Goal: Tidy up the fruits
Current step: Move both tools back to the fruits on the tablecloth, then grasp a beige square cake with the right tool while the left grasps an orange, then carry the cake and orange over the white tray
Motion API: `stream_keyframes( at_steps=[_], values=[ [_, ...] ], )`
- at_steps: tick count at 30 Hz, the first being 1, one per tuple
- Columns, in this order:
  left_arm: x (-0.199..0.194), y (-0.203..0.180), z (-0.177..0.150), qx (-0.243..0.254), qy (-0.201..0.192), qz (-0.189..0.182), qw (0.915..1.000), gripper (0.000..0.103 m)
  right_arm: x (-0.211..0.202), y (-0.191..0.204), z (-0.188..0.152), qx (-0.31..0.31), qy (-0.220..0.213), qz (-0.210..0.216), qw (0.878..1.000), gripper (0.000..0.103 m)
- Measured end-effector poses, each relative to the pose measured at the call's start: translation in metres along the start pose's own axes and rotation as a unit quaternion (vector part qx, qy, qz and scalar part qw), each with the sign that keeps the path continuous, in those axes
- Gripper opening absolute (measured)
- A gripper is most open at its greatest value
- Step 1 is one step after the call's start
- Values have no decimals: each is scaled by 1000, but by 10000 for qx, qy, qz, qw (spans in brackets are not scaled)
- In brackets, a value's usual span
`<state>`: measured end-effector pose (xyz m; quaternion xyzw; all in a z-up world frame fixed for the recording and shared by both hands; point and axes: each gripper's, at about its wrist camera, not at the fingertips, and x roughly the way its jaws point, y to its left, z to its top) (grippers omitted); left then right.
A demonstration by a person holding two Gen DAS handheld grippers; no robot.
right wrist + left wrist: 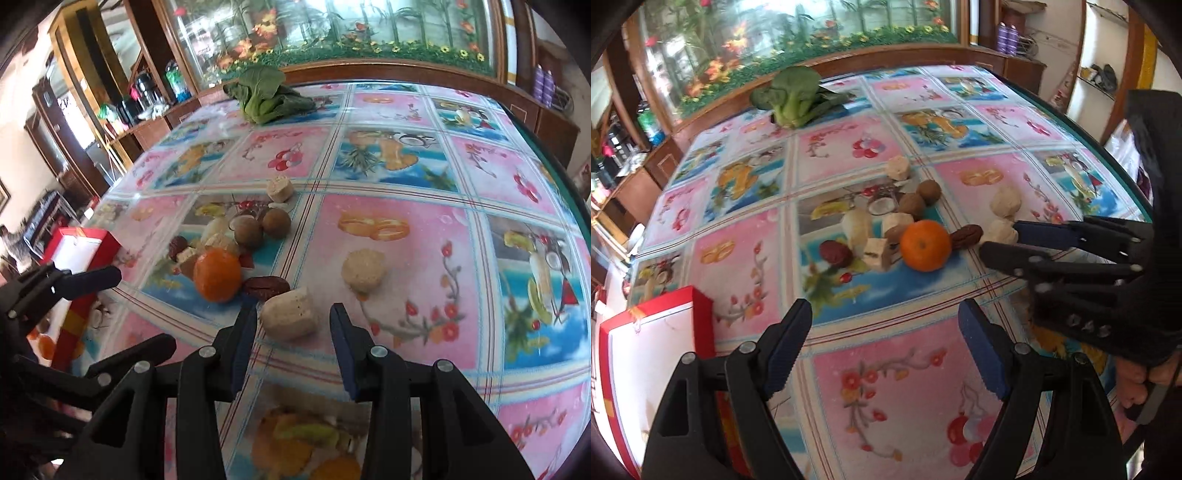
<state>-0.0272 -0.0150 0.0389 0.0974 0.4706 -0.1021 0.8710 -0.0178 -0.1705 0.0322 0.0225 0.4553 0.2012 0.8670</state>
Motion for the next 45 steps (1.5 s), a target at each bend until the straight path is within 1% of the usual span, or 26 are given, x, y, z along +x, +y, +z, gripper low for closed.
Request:
stream_keyframes(
  at_steps=[1, 2, 3, 4, 5, 7, 9, 11, 15, 18, 22, 24, 28, 29, 33, 37, 41, 45],
  values=[
    [3, 0, 2, 9, 42, -97, 9999, 82, 1, 3, 0, -121, -40, -113, 9999, 37],
    [7, 0, 3, -6, 102, -173, 9998, 82, 1, 4, -1, -180, -56, -163, 9997, 28],
    [10, 0, 4, -25, 158, -230, 9996, 82, 0, 2, -1, -139, -56, -141, 9998, 28],
    [14, 0, 5, -71, 217, -307, 9993, 78, -2, -2, 0, -25, -45, -89, 9999, 28],
    [18, 1, 7, -133, 260, -411, 9987, 71, -3, -8, 0, 147, -41, -16, 9999, 28],
    [24, -1, 11, -188, 322, -532, 9979, 67, -8, -21, 1, 427, -71, -2, 9991, 28],
    [31, -3, 15, -208, 378, -523, 9977, 67, -11, -29, 0, 643, -75, 10, 9979, 28],
    [39, -7, 22, -197, 432, -500, 9976, 64, -14, -35, -1, 818, -92, 39, 9966, 28],
    [49, -5, 36, -254, 404, -410, 9980, 64, -21, -45, 0, 1073, -181, 154, 9939, 28],
    [55, -5, 44, -252, 394, -315, 9984, 63, -23, -47, -2, 1151, -200, 195, 9930, 28],
    [52, -8, 43, -199, 327, -387, 9985, 51, -25, -49, -1, 1231, -229, 222, 9919, 28],
    [50, -12, 40, -129, 280, -358, 9989, 47, -26, -50, -1, 1251, -247, 188, 9917, 28],
    [46, -14, 36, -145, 241, -406, 9988, 38, -26, -50, -1, 1230, -294, 173, 9918, 28],
    [44, -14, 34, -168, 240, -398, 9988, 38, -26, -51, 0, 1225, -319, 166, 9918, 28],
    [37, -10, 23, -356, 227, -446, 9981, 37, -31, -51, 0, 1184, -508, 118, 9916, 28],
    [14, -5, 2, -478, 110, -446, 9978, 37, -36, -53, 1, 1141, -772, 46, 9905, 28],
    [-26, 9, -24, -677, -186, -511, 9962, 37, -42, -58, 1, 1194, -1058, -74, 9872, 28],
    [-63, 27, -49, -793, -513, -395, 9947, 37, -43, -60, -1, 1235, -1188, -188, 9850, 28]
  ],
)
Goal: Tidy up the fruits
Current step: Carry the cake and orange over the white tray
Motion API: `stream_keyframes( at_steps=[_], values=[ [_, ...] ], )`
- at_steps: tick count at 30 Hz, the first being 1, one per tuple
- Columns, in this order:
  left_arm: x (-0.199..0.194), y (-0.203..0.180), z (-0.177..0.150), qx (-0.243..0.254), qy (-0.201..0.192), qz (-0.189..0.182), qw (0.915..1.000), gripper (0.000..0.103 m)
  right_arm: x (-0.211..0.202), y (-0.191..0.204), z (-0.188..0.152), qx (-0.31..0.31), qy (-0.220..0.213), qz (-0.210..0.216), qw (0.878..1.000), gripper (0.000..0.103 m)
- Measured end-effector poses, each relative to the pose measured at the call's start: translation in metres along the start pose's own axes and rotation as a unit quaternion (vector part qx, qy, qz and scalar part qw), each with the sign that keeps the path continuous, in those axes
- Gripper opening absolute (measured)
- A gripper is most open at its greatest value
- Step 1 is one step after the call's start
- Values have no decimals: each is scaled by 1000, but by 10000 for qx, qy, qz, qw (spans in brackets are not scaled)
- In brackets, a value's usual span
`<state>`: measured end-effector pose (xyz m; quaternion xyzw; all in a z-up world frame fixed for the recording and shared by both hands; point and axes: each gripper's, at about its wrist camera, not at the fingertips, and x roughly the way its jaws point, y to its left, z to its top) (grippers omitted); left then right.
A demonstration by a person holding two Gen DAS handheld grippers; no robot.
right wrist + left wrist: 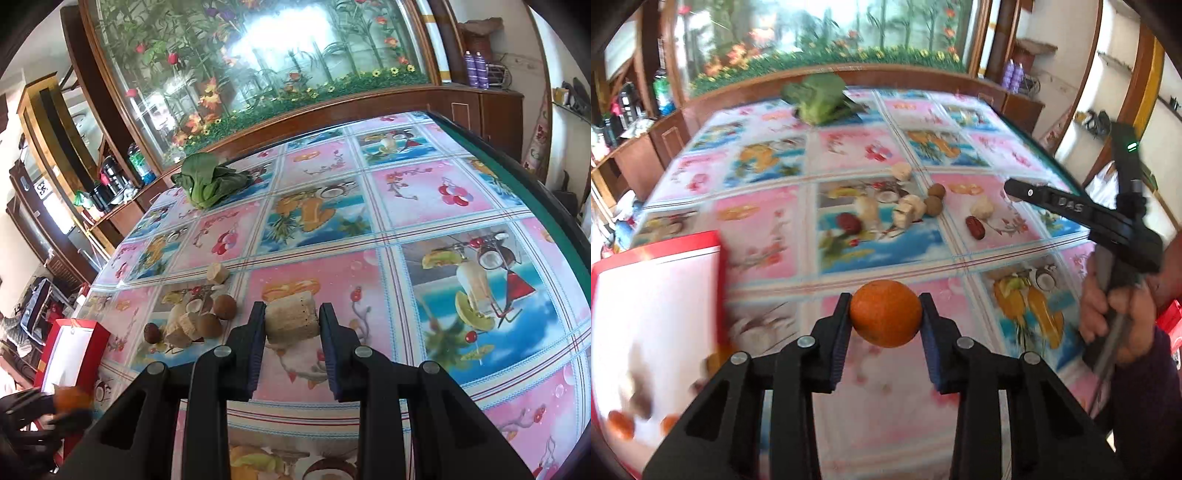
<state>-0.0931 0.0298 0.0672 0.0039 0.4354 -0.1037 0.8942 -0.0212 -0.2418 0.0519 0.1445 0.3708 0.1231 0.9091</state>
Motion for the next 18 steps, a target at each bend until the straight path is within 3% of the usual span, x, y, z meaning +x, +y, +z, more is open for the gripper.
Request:
stream_keyframes(
  at_steps=[4, 8, 13, 18],
  values=[
    [-31, 24, -18, -168, -213, 207, 9994, 37, 0, 3, -4, 117, 15, 52, 9999, 28],
    [-51, 58, -29, -390, -316, 418, 9979, 37, -9, 37, -13, -40, 13, 252, 9997, 28],
    [-69, 104, -41, -717, -470, 712, 9938, 37, -2, 124, -34, -636, 335, 847, 9938, 27],
    [-81, 159, -49, -1094, -533, 1068, 9868, 37, 10, 219, -45, -1313, 716, 1493, 9774, 27]
  ],
)
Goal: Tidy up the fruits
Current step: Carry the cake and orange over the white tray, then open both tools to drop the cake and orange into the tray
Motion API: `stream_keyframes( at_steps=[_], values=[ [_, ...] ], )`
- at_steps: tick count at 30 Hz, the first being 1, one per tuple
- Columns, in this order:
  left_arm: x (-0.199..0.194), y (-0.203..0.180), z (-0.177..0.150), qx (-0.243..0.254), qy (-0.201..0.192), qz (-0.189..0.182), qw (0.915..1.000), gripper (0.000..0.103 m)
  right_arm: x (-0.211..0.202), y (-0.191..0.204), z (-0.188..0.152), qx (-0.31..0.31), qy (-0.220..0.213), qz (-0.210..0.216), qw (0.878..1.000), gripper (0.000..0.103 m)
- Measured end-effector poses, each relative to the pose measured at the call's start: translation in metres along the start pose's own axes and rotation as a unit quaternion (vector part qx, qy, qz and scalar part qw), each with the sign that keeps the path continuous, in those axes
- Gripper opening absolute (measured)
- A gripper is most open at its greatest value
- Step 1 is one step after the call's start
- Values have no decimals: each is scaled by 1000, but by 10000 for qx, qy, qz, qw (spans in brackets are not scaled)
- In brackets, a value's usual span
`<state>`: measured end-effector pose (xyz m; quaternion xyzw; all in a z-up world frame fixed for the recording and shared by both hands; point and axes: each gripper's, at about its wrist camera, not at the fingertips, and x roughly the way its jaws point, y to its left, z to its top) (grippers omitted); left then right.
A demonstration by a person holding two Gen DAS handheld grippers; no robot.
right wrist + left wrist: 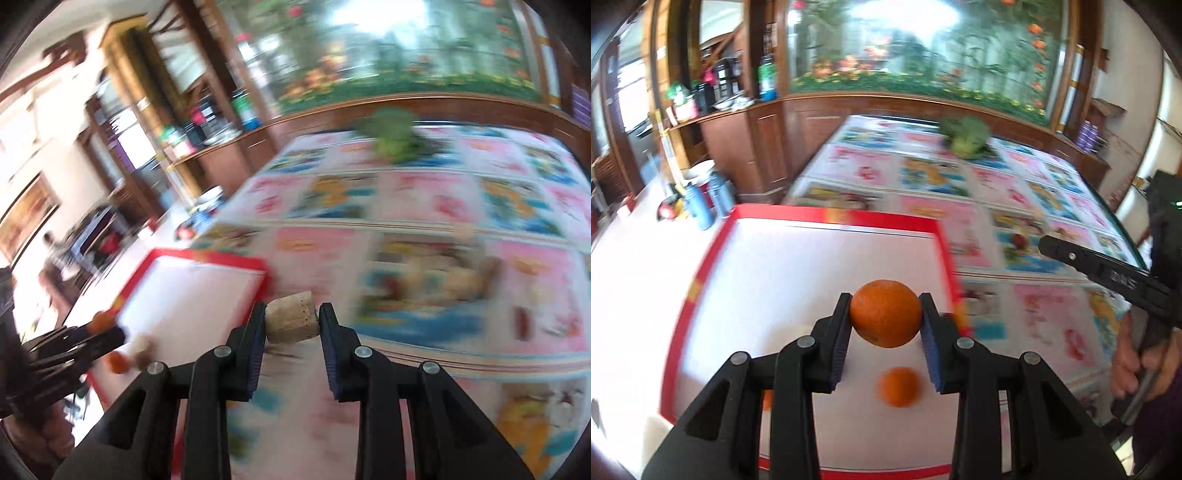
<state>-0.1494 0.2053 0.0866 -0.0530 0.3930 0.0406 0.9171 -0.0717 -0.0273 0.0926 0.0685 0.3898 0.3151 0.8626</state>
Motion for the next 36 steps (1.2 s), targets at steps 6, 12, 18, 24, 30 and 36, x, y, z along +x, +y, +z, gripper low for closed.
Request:
stream_keyframes(
  at_steps=[6, 12, 18, 24, 30, 36],
  values=[
    [5, 53, 5, -506, -46, 319, 9982, 38, 42, 63, 11, -470, 270, 235, 9983, 27],
    [20, 65, 11, -522, 10, 398, 9978, 38, 80, 92, 2, -620, 687, 167, 9956, 27],
    [41, 79, 3, -667, 265, 563, 9958, 38, 104, 98, -17, -677, 1161, 142, 9908, 27],
    [48, 81, -7, -665, 399, 570, 9954, 38, 106, 105, -28, -724, 1180, 157, 9902, 27],
    [57, 82, -12, -733, 605, 697, 9930, 38, 107, 105, -28, -767, 1164, 135, 9901, 28],
    [53, 81, -14, -708, 628, 971, 9908, 75, 100, 98, -25, -672, 1125, 284, 9910, 38]
  ],
)
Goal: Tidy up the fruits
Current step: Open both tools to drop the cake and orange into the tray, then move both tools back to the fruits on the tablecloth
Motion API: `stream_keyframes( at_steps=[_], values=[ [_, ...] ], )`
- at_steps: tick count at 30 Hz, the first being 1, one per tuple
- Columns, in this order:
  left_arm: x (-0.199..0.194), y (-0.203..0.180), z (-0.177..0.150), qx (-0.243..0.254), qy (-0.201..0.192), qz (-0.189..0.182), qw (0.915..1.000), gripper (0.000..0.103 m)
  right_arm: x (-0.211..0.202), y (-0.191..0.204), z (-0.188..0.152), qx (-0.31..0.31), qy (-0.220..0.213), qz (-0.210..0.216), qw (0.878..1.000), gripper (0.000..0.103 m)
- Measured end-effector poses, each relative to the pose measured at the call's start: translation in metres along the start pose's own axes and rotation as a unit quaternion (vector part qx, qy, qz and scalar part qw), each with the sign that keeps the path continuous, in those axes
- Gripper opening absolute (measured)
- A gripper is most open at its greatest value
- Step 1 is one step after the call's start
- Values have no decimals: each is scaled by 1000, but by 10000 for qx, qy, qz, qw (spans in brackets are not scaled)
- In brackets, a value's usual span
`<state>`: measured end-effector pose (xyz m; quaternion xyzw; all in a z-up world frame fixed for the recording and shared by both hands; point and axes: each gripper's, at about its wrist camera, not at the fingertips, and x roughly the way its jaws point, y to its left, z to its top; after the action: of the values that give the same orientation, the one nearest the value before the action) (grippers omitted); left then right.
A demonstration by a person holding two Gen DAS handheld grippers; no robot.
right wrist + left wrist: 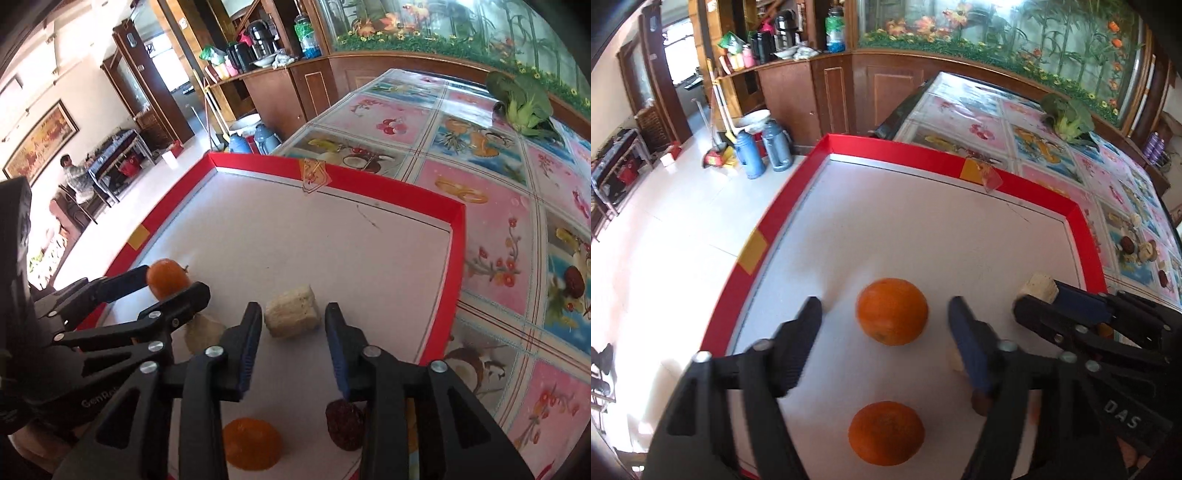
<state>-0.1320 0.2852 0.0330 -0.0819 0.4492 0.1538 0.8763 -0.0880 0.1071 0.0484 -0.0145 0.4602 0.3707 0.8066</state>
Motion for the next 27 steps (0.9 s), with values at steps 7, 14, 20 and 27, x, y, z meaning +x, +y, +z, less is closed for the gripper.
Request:
stream_keyframes(
  at_steps=[7, 14, 20, 27],
  values=[
    [-26, -11, -3, 92, -281, 67, 9995, 75, -44, -21, -8, 38, -691, -21, 9976, 43],
    [-52, -61, -13, 655, -486, -215, 9964, 78, -92, -81, -28, 460, -1096, -455, 9919, 46],
    [-63, -123, -23, 1315, -492, -584, 9884, 79, -142, -161, -69, 1138, -1350, -1080, 9783, 46],
    [-64, -189, -39, 1886, -318, -1030, 9761, 79, -171, -223, -86, 1707, -1364, -1540, 9636, 47]
  ],
)
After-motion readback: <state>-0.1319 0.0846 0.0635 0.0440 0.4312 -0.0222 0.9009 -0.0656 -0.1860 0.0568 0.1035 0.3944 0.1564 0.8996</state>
